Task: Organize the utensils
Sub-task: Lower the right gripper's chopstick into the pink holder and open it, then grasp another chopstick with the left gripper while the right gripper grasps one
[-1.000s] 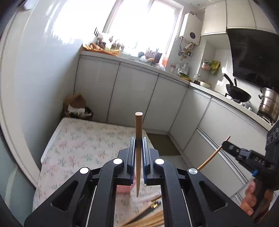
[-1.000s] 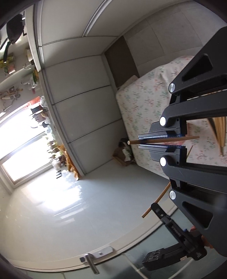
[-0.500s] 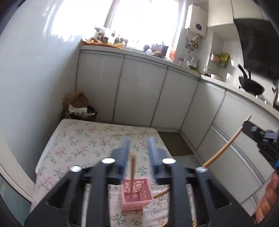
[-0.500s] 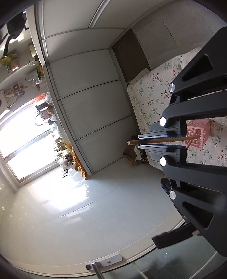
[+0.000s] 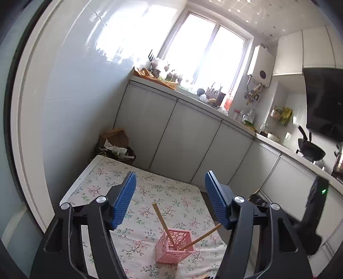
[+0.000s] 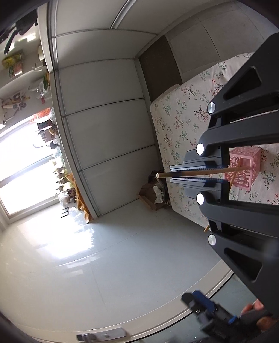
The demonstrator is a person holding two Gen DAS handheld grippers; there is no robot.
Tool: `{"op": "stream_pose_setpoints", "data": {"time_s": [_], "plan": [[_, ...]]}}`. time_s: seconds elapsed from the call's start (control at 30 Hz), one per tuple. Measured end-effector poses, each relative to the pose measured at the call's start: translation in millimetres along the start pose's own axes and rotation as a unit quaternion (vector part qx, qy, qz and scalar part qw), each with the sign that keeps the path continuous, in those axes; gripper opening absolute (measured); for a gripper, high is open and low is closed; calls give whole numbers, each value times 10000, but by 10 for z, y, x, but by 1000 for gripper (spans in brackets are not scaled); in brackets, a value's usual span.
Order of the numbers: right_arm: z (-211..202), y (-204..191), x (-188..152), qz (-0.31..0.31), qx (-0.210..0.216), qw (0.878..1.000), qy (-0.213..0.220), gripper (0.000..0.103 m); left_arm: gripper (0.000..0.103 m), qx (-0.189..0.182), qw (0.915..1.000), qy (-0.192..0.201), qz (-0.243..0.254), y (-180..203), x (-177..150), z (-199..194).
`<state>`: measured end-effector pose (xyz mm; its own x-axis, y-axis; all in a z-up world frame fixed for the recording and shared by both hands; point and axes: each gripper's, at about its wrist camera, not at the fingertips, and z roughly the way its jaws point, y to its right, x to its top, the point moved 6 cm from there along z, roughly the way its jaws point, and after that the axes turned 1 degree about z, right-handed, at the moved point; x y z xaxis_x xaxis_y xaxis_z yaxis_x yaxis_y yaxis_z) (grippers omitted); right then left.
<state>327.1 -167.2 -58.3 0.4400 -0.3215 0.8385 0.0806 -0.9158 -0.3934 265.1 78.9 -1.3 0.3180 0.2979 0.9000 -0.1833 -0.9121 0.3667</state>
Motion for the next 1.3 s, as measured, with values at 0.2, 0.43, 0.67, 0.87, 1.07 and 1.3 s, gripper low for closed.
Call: {"op": "stream_pose_setpoints", "data": {"time_s": [0.2,0.43,0.67,0.87,1.07,1.3], "plan": [[40,-27,-125,49,-83,9999,-124,17,67,-63,9999,-99,60,35,-8,11],[-227,79,-174,188,-332,9992,70,51,79,-166,9997,-109,169,145,-35,-45],[-697,342,-287,436,-769,9942,618,97,96,-342,9976,-385,462,367,-165,-30],[-957,536,-628,-207,-1512,9876,357,97,96,-669,9840,-1353,948,617,-475,134],[-1203,710,-1141,-837,-2196,9719,-106,97,96,-1070,9396,-2825,1610,935,-1113,375],[-1437,1232,-1663,139,-2565,9641,-676,97,96,-787,8695,-4178,2512,1209,-2064,748]]}}
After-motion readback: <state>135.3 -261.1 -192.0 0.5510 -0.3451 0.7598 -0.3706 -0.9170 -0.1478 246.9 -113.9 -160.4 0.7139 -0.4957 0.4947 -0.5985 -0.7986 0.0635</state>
